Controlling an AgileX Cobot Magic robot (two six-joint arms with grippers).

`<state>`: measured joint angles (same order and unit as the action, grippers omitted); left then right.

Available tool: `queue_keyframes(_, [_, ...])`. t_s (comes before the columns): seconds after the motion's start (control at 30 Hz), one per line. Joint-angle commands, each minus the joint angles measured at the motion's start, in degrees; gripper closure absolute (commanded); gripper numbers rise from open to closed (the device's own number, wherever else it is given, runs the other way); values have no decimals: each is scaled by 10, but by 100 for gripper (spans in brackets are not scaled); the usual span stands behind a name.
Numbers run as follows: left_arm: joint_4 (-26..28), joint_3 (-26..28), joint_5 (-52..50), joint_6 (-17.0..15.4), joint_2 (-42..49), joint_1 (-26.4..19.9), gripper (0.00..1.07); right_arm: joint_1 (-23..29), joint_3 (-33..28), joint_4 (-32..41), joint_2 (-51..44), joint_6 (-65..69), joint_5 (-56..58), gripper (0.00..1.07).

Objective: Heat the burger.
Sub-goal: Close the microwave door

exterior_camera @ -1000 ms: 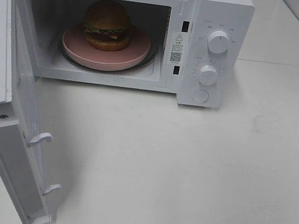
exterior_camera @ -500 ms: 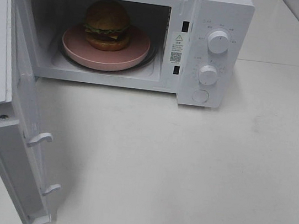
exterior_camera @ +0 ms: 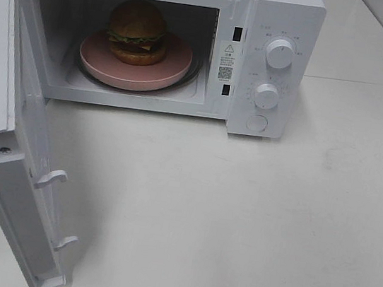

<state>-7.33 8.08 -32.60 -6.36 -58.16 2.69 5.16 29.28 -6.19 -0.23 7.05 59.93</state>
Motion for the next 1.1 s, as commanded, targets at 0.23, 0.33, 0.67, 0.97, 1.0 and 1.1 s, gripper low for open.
queue_keyframes(0.23, [-152, 8, -112, -90, -112, 3, 107, -4, -1, 0, -15, -5, -2, 32])
queue_keyframes(0.33, [-203, 24, -111, -118, -139, 3, 107, -4, -1, 0, -15, -5, -2, 32])
queue_keyframes(0.67, [-246, 40, -110, -146, -166, 19, 107, -4, -1, 0, -15, -5, -2, 32])
queue_keyframes(0.97, [-129, 41, -107, -86, -195, 97, 107, -4, -1, 0, -15, -5, -2, 32])
queue_keyframes(1.0, [-117, 41, -109, -85, -201, 107, 107, -4, -1, 0, -15, -5, -2, 32])
queue_keyframes(1.1, [-81, 46, -111, -68, -219, 136, 107, -4, -1, 0, -15, -5, -2, 32])
